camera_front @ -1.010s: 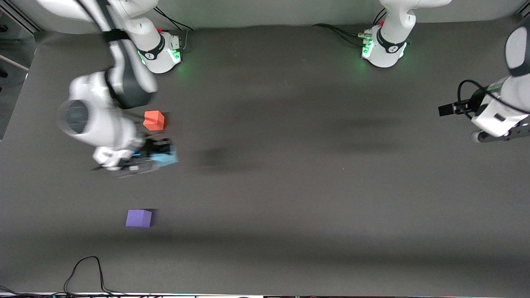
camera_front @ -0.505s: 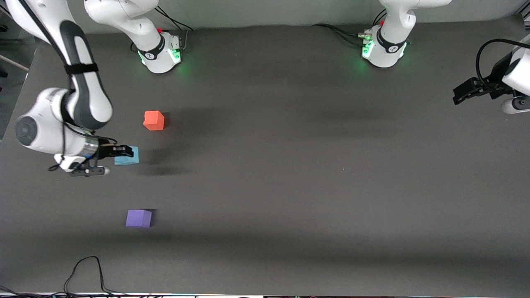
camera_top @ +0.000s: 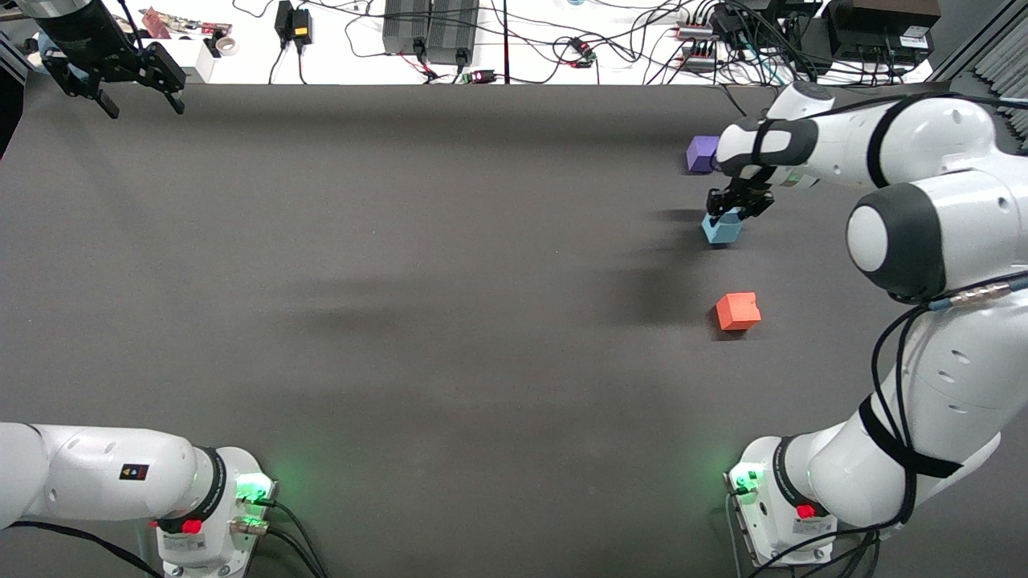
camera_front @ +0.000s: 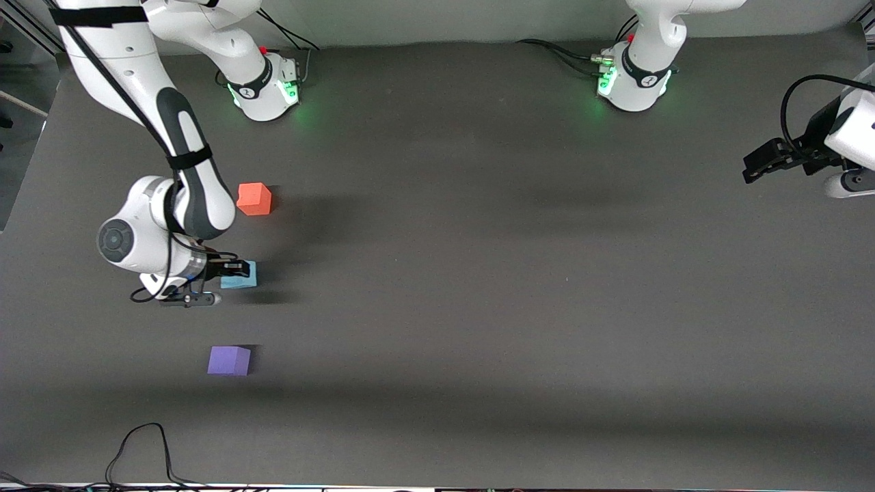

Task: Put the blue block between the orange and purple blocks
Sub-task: 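Lower the blue block between the orange and purple blocks, then open the right gripper and raise it away from the block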

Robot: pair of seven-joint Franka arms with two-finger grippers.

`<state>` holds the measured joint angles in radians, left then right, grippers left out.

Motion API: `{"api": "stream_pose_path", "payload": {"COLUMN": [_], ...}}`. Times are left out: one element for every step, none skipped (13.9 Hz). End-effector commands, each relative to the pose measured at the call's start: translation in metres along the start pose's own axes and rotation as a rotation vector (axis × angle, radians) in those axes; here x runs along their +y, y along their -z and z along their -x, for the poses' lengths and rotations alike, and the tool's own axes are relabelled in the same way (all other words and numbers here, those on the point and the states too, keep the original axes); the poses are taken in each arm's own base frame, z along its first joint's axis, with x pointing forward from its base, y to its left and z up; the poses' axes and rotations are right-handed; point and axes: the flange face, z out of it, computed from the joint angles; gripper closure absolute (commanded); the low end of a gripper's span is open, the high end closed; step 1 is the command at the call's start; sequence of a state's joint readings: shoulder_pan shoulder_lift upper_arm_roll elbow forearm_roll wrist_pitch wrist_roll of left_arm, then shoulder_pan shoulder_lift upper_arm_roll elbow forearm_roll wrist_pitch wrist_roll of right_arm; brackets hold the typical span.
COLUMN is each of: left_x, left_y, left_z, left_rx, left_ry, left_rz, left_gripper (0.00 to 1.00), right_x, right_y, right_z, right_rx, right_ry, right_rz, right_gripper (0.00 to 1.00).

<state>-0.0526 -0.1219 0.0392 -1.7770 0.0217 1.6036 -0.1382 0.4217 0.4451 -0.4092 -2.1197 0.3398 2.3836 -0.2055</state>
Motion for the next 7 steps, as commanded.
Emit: {"api": "stream_pose_path", "payload": {"left_x": [-0.002,-0.002,-0.009,-0.015,-0.008,-0.003,0.005], "left_y": [0.009,0.008,0.007,0.009,0.011,0.014,0.013], "left_z": [-0.015,-0.015,-0.016,-0.018,-0.017,-0.016,-0.014], "left_rx": [0.011,0.001,-0.001,-0.002,0.002,0.007,-0.004], "left_ry": [0.005,0.009,0.02,0.03,0.02,0.021,0.012], "left_rz": [0.002,0.001,0.0,0.004,-0.001,-0.004,-0.007], "left_gripper": [0.0,0.0,0.0,0.0,0.0,0.0,0.0], "right_x": [-0.008,-0.007,-0.005,-0.005,-0.006,-0.006,-0.008], "right_y": [-0.001,-0.002,-0.005,-0.006,-0.003,0.002,0.014], "right_z": [-0.003,-0.003,-0.004,-0.004,-0.004,-0.004,-0.004], "right_rx": [0.021,0.021,0.025,0.025,0.026,0.03,0.043], "right_ry": [-0.012,-0.014,-0.016,-0.016,-0.017,-0.018,-0.014], "right_rz": [-0.007,-0.007,-0.001,0.0,-0.003,-0.008,-0.021], "right_gripper": [0.82,0.69,0.19,0.0,0.0,0.0,0.0]}}
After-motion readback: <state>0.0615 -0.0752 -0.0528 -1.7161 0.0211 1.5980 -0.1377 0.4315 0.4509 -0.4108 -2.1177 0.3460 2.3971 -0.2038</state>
